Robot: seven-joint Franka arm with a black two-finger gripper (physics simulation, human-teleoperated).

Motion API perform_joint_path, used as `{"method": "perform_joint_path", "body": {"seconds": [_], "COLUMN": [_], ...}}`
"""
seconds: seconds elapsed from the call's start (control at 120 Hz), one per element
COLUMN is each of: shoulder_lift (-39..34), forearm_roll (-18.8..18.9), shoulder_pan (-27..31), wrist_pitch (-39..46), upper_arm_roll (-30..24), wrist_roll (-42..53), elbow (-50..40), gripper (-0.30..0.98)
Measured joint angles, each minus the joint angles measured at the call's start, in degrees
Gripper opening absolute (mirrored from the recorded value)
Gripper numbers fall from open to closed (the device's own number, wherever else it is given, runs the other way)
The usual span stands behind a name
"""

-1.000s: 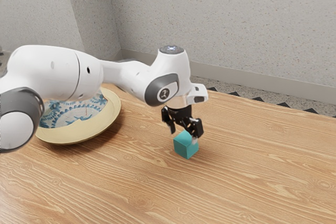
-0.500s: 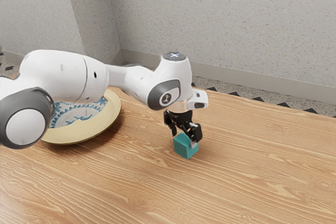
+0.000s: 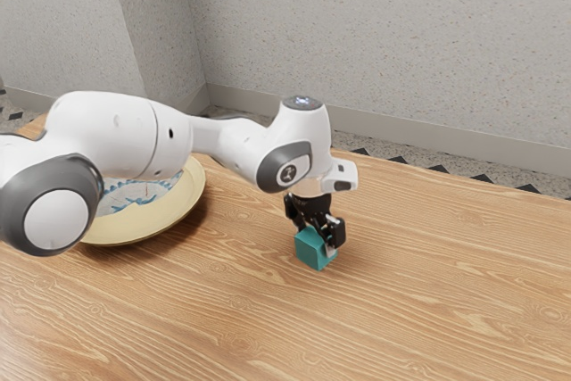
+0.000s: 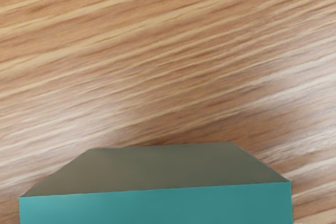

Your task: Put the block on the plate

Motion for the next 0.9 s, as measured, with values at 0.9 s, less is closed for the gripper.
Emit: {"method": "perform_joint_path", "body": {"seconds": [0.9], "shoulder_lift": [-1.5], "forearm_roll": [0.4], "shoulder_pan": [-0.6], "wrist_pitch": [-0.8], "upper_arm_roll": [0.3], "wrist_roll": [0.3], "elbow": [-0.5], "gripper": [0.4]}}
